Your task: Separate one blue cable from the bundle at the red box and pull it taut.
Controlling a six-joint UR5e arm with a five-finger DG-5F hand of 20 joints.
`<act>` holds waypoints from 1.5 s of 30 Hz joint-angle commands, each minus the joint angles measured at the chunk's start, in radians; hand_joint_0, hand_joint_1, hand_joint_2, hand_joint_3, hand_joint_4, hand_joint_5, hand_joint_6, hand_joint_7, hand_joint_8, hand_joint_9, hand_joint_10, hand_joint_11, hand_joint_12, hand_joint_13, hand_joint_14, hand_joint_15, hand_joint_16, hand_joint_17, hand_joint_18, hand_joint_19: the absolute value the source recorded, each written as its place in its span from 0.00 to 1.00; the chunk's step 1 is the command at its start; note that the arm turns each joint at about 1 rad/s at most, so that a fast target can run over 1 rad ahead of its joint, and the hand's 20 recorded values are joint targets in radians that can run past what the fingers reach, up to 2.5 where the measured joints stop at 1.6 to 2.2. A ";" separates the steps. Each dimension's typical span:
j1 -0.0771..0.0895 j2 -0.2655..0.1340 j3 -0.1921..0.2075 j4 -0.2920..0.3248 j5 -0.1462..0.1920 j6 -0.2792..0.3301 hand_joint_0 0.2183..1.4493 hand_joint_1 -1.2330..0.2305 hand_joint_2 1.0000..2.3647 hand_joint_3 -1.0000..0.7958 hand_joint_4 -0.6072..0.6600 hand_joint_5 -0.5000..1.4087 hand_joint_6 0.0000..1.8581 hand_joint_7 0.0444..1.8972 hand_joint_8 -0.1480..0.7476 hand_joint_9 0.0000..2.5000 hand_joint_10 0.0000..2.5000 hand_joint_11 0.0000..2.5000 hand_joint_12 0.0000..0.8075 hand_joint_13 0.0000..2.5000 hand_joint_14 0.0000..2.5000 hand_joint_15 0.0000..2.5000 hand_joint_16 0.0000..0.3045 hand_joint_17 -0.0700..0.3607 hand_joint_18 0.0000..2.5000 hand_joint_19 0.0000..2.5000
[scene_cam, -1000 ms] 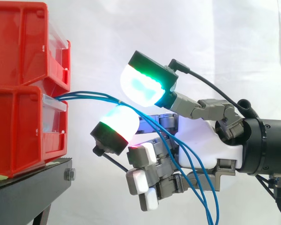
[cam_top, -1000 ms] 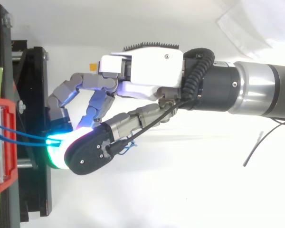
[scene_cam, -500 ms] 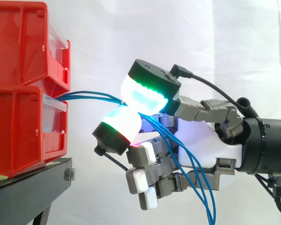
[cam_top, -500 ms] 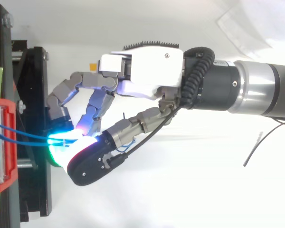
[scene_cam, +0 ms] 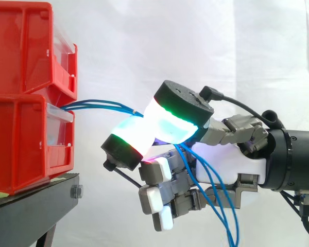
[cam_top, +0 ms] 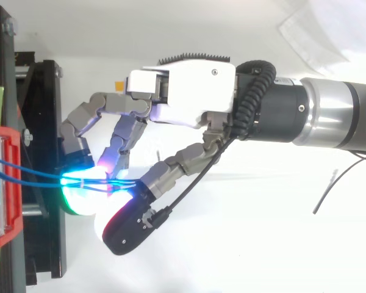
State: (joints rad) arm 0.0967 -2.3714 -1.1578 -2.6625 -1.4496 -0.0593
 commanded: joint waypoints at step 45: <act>0.000 0.000 0.001 0.003 -0.003 -0.017 0.36 0.25 0.00 0.28 0.54 0.17 0.50 0.55 0.50 0.45 0.01 0.37 0.44 0.44 0.01 0.26 0.16 0.42 0.37 0.31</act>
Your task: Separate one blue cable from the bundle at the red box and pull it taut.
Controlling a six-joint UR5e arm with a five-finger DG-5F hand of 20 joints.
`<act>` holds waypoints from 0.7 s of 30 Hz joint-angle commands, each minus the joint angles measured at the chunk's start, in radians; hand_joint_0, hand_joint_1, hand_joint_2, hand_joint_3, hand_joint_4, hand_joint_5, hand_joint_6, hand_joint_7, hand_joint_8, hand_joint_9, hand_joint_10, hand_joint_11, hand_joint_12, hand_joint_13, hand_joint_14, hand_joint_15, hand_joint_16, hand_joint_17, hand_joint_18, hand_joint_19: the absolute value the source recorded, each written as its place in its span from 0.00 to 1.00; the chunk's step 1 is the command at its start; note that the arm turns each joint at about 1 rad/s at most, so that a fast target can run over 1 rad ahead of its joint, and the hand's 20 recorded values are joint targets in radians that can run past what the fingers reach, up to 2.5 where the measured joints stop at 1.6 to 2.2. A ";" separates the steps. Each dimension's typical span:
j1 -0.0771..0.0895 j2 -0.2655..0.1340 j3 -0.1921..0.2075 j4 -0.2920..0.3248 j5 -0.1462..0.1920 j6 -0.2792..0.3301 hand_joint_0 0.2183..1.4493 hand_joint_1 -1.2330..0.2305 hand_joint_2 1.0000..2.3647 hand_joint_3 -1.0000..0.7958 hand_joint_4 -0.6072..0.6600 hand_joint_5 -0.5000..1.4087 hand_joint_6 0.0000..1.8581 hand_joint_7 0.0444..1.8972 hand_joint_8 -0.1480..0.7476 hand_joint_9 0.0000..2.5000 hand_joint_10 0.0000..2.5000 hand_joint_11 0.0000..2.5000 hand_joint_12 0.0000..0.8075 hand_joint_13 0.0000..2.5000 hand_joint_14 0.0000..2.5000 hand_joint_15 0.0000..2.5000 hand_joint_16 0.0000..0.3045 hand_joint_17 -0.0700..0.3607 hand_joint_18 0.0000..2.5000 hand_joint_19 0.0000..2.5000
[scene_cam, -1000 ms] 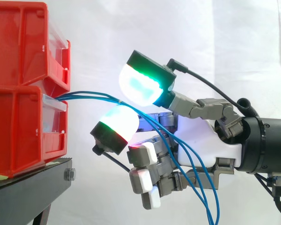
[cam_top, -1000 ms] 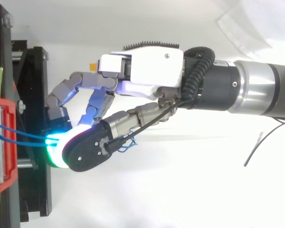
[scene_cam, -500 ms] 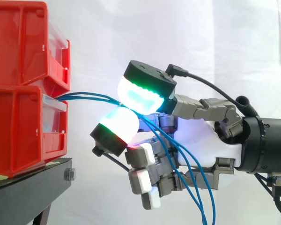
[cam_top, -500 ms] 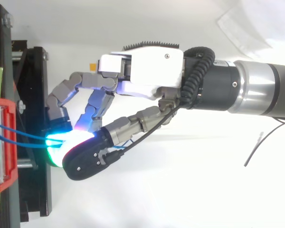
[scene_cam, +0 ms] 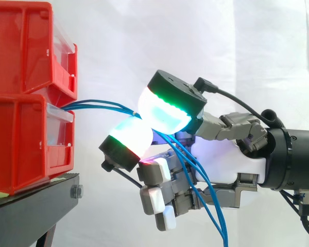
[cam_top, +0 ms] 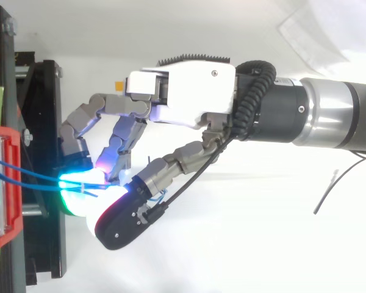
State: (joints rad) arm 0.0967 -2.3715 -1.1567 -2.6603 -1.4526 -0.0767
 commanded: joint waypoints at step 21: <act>0.000 0.000 0.000 0.000 -0.002 -0.003 0.35 0.35 0.01 0.37 0.53 0.18 0.48 0.58 0.52 0.48 0.01 0.38 0.46 0.46 0.01 0.26 0.17 0.43 0.39 0.34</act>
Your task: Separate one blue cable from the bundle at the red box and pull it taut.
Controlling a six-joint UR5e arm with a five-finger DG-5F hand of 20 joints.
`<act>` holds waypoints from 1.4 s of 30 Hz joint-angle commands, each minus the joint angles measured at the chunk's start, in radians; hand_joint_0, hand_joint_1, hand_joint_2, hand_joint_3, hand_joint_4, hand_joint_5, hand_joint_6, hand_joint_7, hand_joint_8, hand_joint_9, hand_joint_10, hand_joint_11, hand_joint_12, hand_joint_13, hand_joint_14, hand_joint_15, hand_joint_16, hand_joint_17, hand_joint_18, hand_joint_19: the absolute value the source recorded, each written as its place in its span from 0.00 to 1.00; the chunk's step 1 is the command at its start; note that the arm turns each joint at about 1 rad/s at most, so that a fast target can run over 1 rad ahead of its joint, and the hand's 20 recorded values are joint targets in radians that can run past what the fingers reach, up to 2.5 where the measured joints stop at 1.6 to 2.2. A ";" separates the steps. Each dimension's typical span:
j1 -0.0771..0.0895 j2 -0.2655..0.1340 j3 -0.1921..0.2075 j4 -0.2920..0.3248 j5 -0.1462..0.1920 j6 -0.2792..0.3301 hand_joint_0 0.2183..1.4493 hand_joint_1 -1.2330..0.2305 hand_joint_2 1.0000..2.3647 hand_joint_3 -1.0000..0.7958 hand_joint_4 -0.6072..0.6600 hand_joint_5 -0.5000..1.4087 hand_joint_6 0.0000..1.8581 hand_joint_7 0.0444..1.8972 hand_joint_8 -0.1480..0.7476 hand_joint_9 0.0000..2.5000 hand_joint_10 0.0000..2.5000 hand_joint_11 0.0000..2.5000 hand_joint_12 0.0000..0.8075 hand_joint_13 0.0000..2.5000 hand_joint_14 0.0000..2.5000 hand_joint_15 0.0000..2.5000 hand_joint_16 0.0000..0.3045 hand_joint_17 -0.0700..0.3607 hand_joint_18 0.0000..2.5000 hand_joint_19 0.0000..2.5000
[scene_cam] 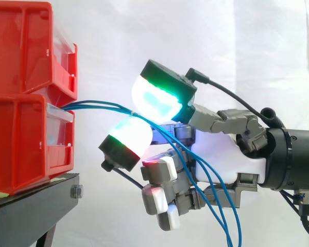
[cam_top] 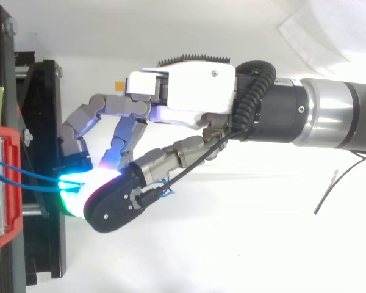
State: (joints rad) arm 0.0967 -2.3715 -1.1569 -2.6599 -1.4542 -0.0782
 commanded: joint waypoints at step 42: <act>0.000 0.000 0.000 0.000 -0.003 -0.006 0.29 0.53 0.00 0.28 0.50 0.19 0.48 0.59 0.51 0.52 0.01 0.37 0.45 0.49 0.01 0.28 0.17 0.43 0.40 0.35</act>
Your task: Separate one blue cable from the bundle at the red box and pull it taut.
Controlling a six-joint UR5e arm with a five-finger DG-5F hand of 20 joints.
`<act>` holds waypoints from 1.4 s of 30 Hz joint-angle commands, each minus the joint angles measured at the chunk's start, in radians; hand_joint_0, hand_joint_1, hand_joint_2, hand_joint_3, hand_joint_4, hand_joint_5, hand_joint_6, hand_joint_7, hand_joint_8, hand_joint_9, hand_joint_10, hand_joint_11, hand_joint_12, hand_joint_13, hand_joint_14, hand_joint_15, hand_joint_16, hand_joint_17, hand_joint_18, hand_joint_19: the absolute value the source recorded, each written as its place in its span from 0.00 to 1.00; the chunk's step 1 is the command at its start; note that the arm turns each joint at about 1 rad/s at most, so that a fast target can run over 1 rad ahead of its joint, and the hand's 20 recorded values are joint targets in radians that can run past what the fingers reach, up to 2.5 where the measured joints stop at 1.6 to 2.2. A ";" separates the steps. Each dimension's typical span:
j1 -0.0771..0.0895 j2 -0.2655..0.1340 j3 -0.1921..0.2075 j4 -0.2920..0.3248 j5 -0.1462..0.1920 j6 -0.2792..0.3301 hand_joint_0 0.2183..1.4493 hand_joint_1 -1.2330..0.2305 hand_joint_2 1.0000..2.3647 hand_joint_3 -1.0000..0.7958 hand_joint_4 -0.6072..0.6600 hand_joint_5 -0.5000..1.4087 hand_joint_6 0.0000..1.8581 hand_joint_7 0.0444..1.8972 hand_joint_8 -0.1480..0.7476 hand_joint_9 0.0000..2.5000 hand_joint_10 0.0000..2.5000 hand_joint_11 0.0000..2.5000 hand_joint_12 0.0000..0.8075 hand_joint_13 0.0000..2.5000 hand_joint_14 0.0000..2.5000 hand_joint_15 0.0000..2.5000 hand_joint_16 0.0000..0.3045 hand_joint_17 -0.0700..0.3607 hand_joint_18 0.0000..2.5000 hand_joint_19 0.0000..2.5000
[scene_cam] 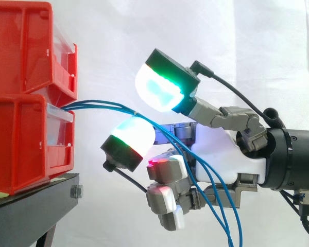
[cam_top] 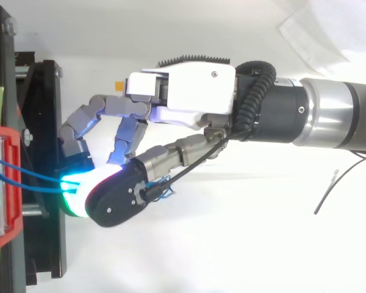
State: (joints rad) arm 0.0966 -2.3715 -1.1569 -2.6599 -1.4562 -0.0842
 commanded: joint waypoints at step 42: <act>0.000 0.000 0.011 0.000 -0.012 -0.019 0.31 0.47 0.00 0.28 0.46 0.21 0.48 0.62 0.50 0.61 0.01 0.42 0.42 0.55 0.01 0.34 0.16 0.41 0.45 0.40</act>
State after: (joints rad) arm 0.0966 -2.3714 -1.1480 -2.6599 -1.4680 -0.1024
